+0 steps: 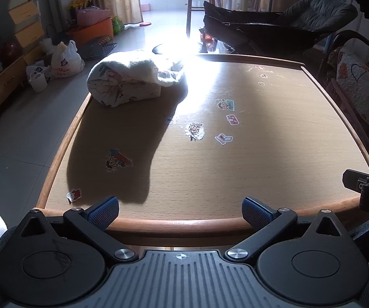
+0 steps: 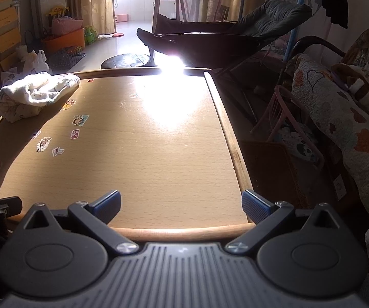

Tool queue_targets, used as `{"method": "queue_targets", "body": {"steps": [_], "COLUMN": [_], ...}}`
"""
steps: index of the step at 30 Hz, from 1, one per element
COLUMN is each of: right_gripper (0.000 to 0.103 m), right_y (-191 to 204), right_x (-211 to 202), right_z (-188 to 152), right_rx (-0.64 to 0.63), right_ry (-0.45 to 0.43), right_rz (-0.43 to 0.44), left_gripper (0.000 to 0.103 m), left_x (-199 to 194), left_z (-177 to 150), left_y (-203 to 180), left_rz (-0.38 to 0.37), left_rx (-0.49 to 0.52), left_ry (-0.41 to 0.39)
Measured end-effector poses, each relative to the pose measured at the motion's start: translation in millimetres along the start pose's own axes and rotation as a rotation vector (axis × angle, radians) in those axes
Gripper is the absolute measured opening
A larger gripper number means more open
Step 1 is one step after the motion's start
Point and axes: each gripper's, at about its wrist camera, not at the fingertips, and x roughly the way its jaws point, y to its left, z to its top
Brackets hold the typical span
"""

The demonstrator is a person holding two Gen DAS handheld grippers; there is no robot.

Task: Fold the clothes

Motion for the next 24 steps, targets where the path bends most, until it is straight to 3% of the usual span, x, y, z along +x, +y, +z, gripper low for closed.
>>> {"method": "queue_targets", "body": {"steps": [4,24], "right_gripper": [0.101,0.101], "right_y": [0.1,2.3], "right_x": [-1.0,-2.0], "right_z": [-0.3,-0.8], "right_rx": [0.001,-0.003], "right_ry": [-0.002,0.002], "right_rz": [0.003,0.003], "left_gripper": [0.103,0.103], "left_x": [0.9,3.7], "left_z": [-3.7,-4.9], "left_y": [-9.6,-7.6], "left_rz": [0.02,0.021], "left_rx": [0.036,0.019], "left_ry": [-0.014,-0.005]}}
